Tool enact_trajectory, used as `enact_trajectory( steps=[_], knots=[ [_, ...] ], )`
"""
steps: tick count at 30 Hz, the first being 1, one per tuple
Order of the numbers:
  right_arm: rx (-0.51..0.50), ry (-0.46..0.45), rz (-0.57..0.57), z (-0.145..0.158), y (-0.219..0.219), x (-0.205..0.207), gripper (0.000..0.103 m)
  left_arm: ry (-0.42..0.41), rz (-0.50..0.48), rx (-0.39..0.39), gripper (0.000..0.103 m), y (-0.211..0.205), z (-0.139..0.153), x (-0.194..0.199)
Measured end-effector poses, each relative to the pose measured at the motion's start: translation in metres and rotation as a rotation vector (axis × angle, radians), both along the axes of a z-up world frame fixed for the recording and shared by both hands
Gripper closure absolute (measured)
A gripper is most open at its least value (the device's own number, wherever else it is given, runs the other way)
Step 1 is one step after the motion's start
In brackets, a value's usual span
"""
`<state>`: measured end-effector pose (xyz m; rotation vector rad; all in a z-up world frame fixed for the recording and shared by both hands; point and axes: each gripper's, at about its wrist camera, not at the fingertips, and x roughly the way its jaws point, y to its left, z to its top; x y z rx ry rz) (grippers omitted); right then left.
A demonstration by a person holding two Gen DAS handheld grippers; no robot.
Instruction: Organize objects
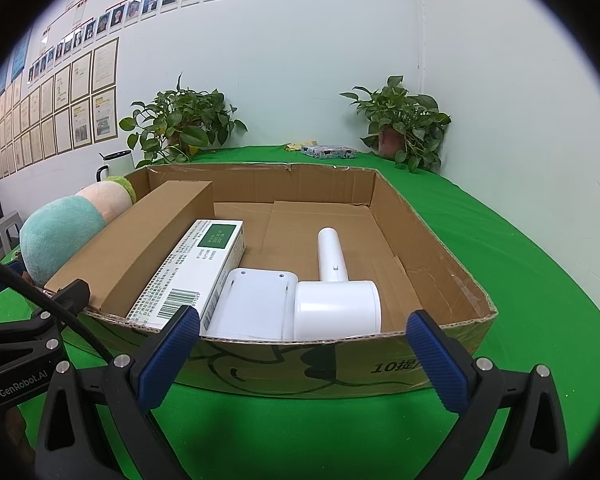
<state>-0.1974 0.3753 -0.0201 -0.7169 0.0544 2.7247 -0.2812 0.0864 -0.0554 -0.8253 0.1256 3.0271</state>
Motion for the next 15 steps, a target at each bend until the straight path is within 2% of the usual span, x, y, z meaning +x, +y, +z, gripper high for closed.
enact_trajectory(
  steps=[15],
  knots=[
    [-0.011, 0.0, -0.009, -0.0011, 0.0019, 0.001, 0.0, -0.001, 0.0, -0.002, 0.0, -0.0002, -0.0007, -0.0015]
  ],
)
